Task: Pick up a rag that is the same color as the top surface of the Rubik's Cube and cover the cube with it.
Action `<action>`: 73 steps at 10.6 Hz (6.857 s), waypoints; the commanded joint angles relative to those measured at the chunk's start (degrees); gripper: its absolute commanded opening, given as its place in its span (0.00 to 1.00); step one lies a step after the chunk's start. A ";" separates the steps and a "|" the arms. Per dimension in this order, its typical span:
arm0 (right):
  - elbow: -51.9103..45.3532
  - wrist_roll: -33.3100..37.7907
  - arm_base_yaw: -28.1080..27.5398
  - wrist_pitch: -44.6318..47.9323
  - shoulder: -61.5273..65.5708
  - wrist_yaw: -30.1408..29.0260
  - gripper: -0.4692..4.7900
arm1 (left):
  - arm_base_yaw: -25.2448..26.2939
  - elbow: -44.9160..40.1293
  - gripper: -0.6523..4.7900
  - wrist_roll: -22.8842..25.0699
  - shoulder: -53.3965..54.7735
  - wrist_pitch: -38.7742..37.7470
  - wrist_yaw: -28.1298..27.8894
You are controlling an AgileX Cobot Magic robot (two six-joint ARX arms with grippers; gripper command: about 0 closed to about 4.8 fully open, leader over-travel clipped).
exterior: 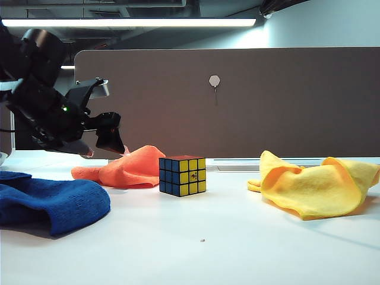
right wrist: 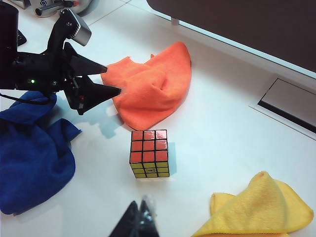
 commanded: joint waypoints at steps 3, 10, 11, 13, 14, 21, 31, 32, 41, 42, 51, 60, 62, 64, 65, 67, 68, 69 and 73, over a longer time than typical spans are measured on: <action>0.24 0.07 0.11 0.55 -0.24 -0.28 0.09 | 0.02 0.59 0.87 -5.38 7.04 9.07 1.33; 0.22 0.04 0.11 0.55 -0.24 -0.26 0.09 | 0.02 0.61 0.11 -14.43 7.91 23.19 14.45; 0.22 0.04 0.11 0.55 -0.24 -0.26 0.09 | 0.02 0.61 0.11 -15.52 7.91 24.85 15.12; 0.22 0.04 0.11 0.55 -0.24 -0.26 0.09 | 0.02 0.61 0.11 -22.01 7.76 35.06 16.48; 0.22 0.02 0.11 0.57 -0.24 -0.24 0.09 | 0.02 0.61 0.11 -23.10 7.76 35.21 17.70; 0.22 0.02 0.11 0.57 -0.22 0.17 0.09 | 0.07 0.59 0.80 -24.11 7.26 27.63 16.11; 0.17 0.02 0.11 -1.31 -0.22 0.13 0.09 | 0.02 7.98 0.34 -27.32 17.27 25.53 13.77; 0.17 0.02 0.11 -1.31 -0.22 0.13 0.09 | 0.02 7.98 0.32 -27.30 17.27 23.52 14.05; 0.17 0.02 0.11 -1.36 -0.22 0.15 0.09 | 0.02 8.07 0.11 -34.40 17.14 41.68 27.58; 0.17 0.02 0.11 -1.36 -0.22 0.15 0.09 | 0.02 8.07 0.11 -38.47 17.07 48.41 28.61; 0.17 0.00 0.11 -0.92 -0.22 2.58 0.09 | 0.31 7.91 0.11 -60.00 10.36 61.07 63.06; 0.17 0.00 0.11 0.55 -0.20 3.61 0.09 | -12.15 5.81 0.14 -67.60 9.66 60.41 68.89; 0.17 0.02 0.11 0.57 -0.20 3.56 0.09 | -12.15 5.84 0.64 -67.54 9.66 58.75 65.68; 0.17 0.02 0.11 0.52 -0.17 3.45 0.09 | -12.72 5.90 0.89 -66.31 9.66 58.75 61.33; 0.17 0.02 0.11 0.52 -0.17 3.43 0.09 | -12.94 5.99 1.00 -66.49 9.66 58.77 60.50; 0.17 0.02 0.11 0.52 -0.17 3.43 0.09 | -14.53 6.91 1.00 -66.95 9.64 60.24 60.22; 0.17 0.02 0.11 0.50 -0.17 3.43 0.09 | -15.23 7.61 1.00 -67.06 9.64 60.17 58.97; 0.17 0.02 0.11 0.26 -0.17 3.43 0.09 | -15.93 9.40 1.00 -68.00 9.64 60.13 58.14; 0.17 0.02 0.11 -1.55 -0.17 3.45 0.09 | -15.96 10.60 1.00 -69.35 9.64 60.04 56.92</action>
